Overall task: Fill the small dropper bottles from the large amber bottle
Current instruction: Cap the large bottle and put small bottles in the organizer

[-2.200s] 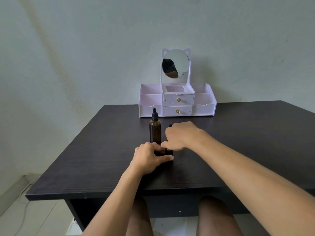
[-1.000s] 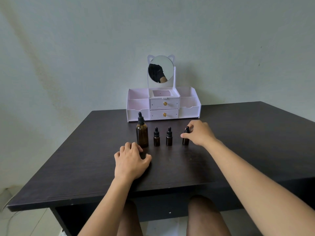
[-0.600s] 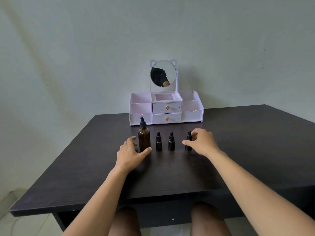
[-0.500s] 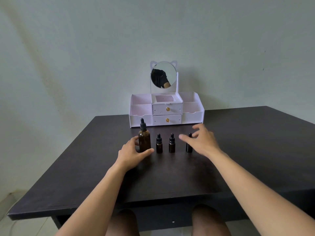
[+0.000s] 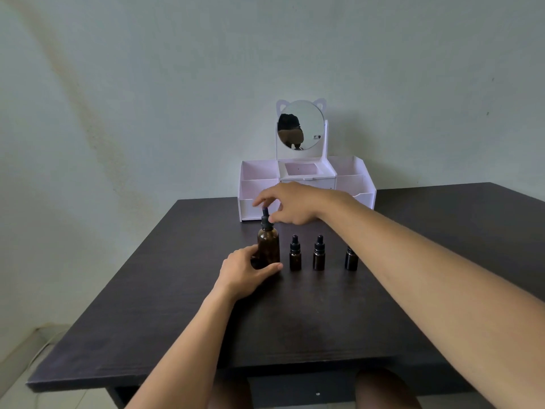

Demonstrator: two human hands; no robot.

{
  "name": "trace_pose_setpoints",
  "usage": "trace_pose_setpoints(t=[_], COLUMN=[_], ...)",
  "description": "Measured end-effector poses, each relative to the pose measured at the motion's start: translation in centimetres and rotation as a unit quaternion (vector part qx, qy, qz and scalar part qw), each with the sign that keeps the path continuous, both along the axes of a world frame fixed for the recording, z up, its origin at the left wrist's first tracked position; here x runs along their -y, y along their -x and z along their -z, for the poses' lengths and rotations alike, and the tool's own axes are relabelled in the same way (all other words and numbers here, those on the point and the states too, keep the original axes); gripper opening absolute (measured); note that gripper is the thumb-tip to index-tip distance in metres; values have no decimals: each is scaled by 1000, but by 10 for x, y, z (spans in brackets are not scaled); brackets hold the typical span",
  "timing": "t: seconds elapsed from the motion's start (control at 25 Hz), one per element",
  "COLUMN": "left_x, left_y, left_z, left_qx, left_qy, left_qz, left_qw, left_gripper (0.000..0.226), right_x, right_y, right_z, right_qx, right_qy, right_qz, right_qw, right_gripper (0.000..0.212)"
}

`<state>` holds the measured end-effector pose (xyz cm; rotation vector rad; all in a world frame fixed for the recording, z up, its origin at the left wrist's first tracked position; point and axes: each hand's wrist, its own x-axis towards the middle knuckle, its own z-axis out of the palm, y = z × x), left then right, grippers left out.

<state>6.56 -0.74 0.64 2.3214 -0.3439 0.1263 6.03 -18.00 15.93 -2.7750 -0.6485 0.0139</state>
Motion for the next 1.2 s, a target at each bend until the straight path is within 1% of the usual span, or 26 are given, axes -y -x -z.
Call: trace_pose_setpoints(t=[0.08,0.16,0.2,0.32,0.44,0.52,0.56,0.6,0.68,0.72,0.76,0.8,0.92,1.0,1.04,1.12,1.16,1.2], left_x=[0,1,2,2,2,3,3,2,1,0,0,0,1,1,1,1,1,2], left_y=[-1,-3,-3,-4,-3,-4,-4,-5,-7,-7,-8,-8,-8,-8,-9,-10,-11,-11], left_z=[1,0,0,2,1,1,1,2,3,4,5,5,5,5,5,5,6,6], left_qx=[5,7,5,8,17,19,20,21,21,20,20,22,30,35,36,34,33,32], left_qy=[-10,-19,-22,-30,-35,-38,-39,-39,-37,-36,-36,-35,-38,-42,-43,-40,-40,-41], left_qz=[-6,-13,-17,-19,-18,-17,-17,-16,-16,-15,-15,-15,-16,-17,-16,-17,-18,-18], left_qw=[1000,1000,1000,999,999,999,999,999,999,999,999,999,999,998,998,998,999,998], left_gripper=[59,55,53,49,48,49,49,51,54,55,54,54,50,48,49,53,53,54], right_x=[-4,-7,-10,-20,-32,-37,-38,-38,-36,-36,-37,-39,-43,-41,-39,-35,-35,-35], right_y=[-4,-7,-7,-8,-7,-4,-3,-3,-4,-7,-8,-9,-9,-5,-3,-2,-3,-5], right_z=[-4,-6,-7,-3,1,-4,-11,-17,-26,-26,-23,-18,-3,-6,-10,-18,-18,-14], right_qx=[18,38,45,74,102,94,69,32,-41,-47,-32,-8,52,50,35,6,-2,-2], right_qy=[41,58,69,138,210,240,247,241,233,239,251,260,264,258,250,251,252,245], right_qz=[-14,-4,9,58,102,124,127,123,85,63,52,53,107,119,117,85,76,76], right_qw=[999,998,997,986,967,958,958,962,968,968,966,964,957,958,960,964,965,967], right_gripper=[28,16,18,39,47,56,60,57,37,31,29,32,52,58,52,30,25,26])
